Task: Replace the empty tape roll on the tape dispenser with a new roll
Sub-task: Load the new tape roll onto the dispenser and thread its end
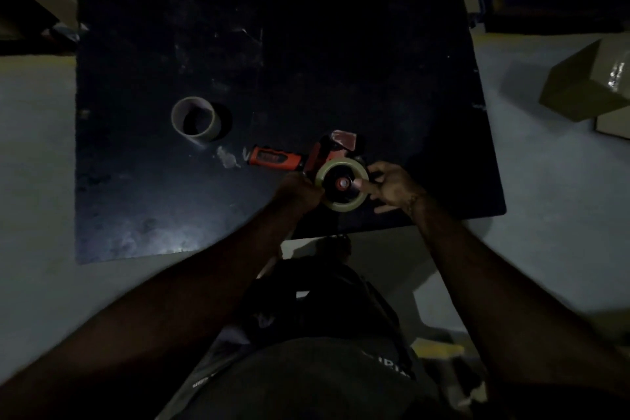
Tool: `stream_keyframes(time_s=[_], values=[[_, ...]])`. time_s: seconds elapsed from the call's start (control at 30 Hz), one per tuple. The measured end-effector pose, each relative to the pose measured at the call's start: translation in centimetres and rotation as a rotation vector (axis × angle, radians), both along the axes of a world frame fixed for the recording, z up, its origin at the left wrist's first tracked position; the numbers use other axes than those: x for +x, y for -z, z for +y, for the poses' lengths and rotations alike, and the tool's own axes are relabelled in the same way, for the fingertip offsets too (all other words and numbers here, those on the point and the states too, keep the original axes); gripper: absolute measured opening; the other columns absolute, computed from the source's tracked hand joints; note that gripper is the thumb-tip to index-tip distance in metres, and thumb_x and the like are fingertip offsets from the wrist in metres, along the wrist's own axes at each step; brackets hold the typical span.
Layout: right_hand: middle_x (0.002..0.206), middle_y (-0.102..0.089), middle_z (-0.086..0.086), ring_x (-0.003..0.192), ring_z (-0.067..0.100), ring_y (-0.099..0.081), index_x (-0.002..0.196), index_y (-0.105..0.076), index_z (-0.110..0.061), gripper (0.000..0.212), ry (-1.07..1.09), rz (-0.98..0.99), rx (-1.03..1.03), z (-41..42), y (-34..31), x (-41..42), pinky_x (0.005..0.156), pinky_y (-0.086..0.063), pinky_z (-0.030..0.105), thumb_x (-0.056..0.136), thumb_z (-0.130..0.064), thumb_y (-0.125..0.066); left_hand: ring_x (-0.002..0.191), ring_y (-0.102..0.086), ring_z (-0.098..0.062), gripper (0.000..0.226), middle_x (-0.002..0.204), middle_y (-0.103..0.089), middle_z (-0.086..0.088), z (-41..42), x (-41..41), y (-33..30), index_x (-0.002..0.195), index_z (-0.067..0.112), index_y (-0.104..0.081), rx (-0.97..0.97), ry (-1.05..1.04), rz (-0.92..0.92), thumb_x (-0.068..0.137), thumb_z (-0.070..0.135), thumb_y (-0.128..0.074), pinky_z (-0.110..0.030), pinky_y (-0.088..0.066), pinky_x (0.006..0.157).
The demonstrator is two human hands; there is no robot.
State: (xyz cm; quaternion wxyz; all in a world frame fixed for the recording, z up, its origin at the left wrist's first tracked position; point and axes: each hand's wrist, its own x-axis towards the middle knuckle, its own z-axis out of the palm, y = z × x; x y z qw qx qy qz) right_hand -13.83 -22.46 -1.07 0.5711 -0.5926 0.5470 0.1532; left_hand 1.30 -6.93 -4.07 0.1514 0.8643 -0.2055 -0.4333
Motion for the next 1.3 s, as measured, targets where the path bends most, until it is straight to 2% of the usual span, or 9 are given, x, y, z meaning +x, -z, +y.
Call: stream_keyframes(time_s=[0.13, 0.23, 0.3, 0.53, 0.6, 0.73, 0.9, 1.17, 1.3], values=[[0.113, -0.07, 0.015, 0.107, 0.035, -0.069, 0.119, -0.068, -0.01, 0.039, -0.122, 0.07, -0.247, 1.5, 0.4, 0.4, 0.089, -0.06, 0.048, 0.096, -0.041, -0.07, 0.084, -0.072, -0.04, 0.094, 0.093, -0.073, -0.017, 0.8, 0.7, 0.8, 0.098, 0.008, -0.076, -0.059, 0.466, -0.331, 0.101, 0.067, -0.003, -0.043, -0.058, 0.072], [0.109, -0.074, 0.017, 0.107, 0.04, -0.069, 0.113, -0.072, -0.01, 0.038, -0.104, 0.099, -0.341, 3.0, 0.4, 0.6, 0.091, -0.057, 0.043, 0.099, -0.044, -0.064, 0.098, -0.07, -0.039, 0.072, 0.106, -0.075, -0.014, 0.2, 2.3, -2.8, 0.124, 0.015, -0.07, -0.229, 0.525, -0.521, 0.088, 0.072, -0.045, -0.045, -0.058, 0.084], [0.094, -0.071, 0.014, 0.1, 0.043, -0.072, 0.107, -0.075, -0.011, 0.035, -0.038, 0.091, -0.328, 3.3, 0.6, 0.7, 0.089, -0.06, 0.051, 0.1, -0.043, -0.063, 0.115, -0.06, -0.042, 0.086, 0.126, -0.065, -0.019, 0.6, 2.5, -3.7, 0.132, 0.011, -0.06, -0.208, 0.537, -0.64, 0.079, 0.078, -0.061, -0.05, -0.048, 0.097], [0.093, -0.078, 0.015, 0.091, 0.035, -0.075, 0.089, -0.079, -0.017, 0.027, 0.146, 0.055, -0.349, 3.7, 0.4, 0.5, 0.084, -0.064, 0.049, 0.099, -0.036, -0.063, 0.155, -0.034, -0.038, 0.121, 0.166, -0.04, -0.018, 0.3, 3.0, -4.1, 0.158, 0.018, -0.041, 0.059, 0.539, -0.404, 0.072, 0.103, -0.041, -0.059, -0.018, 0.129], [0.077, -0.071, 0.009, 0.081, 0.029, -0.073, 0.074, -0.071, -0.018, 0.034, 0.138, 0.033, -0.39, 3.9, -0.6, 0.3, 0.076, -0.061, 0.034, 0.101, -0.034, -0.061, 0.147, -0.049, -0.036, 0.12, 0.155, -0.055, -0.016, 0.3, 3.2, -4.4, 0.153, 0.023, -0.05, 0.016, 0.487, -0.302, 0.066, 0.106, -0.041, -0.056, -0.036, 0.123], [0.071, -0.063, -0.002, 0.071, 0.011, -0.058, 0.086, -0.077, -0.012, 0.028, 0.089, -0.098, -0.436, 3.8, -3.4, 0.6, 0.052, -0.039, 0.004, 0.104, -0.026, -0.061, 0.089, -0.074, -0.027, 0.114, 0.082, -0.072, -0.005, 0.4, 4.5, -4.6, 0.091, 0.021, -0.071, -0.038, 0.338, -0.147, 0.046, 0.118, -0.029, -0.043, -0.063, 0.085], [0.091, -0.075, 0.004, 0.087, 0.019, -0.067, 0.104, -0.079, -0.013, 0.024, 0.0, -0.179, -0.539, 2.7, -6.7, 2.2, 0.065, -0.045, 0.021, 0.103, -0.025, -0.059, 0.075, -0.075, -0.019, 0.075, 0.059, -0.067, 0.002, 0.1, 5.1, -8.0, 0.056, 0.023, -0.06, -0.108, 0.198, -0.058, 0.065, 0.098, -0.063, -0.037, -0.064, 0.084], [0.067, -0.063, -0.002, 0.063, 0.012, -0.058, 0.069, -0.061, -0.015, 0.057, -0.009, -0.33, -0.567, 0.7, -13.0, 5.5, 0.058, -0.043, 0.029, 0.105, -0.055, -0.044, 0.093, -0.074, -0.012, 0.101, 0.098, -0.079, 0.012, 1.7, 6.1, -13.5, 0.107, 0.04, -0.073, -0.198, 0.056, -0.224, 0.044, 0.115, -0.047, -0.038, -0.064, 0.086], [0.075, -0.071, -0.006, 0.069, 0.005, -0.064, 0.08, -0.07, -0.013, 0.045, -0.098, -0.402, -0.617, -0.8, -16.3, 8.2, 0.06, -0.048, 0.022, 0.096, -0.055, -0.064, 0.098, -0.074, -0.008, 0.094, 0.103, -0.08, 0.015, 2.5, 5.7, -15.4, 0.111, 0.046, -0.074, -0.294, 0.001, -0.124, 0.045, 0.11, -0.057, -0.04, -0.063, 0.093]])
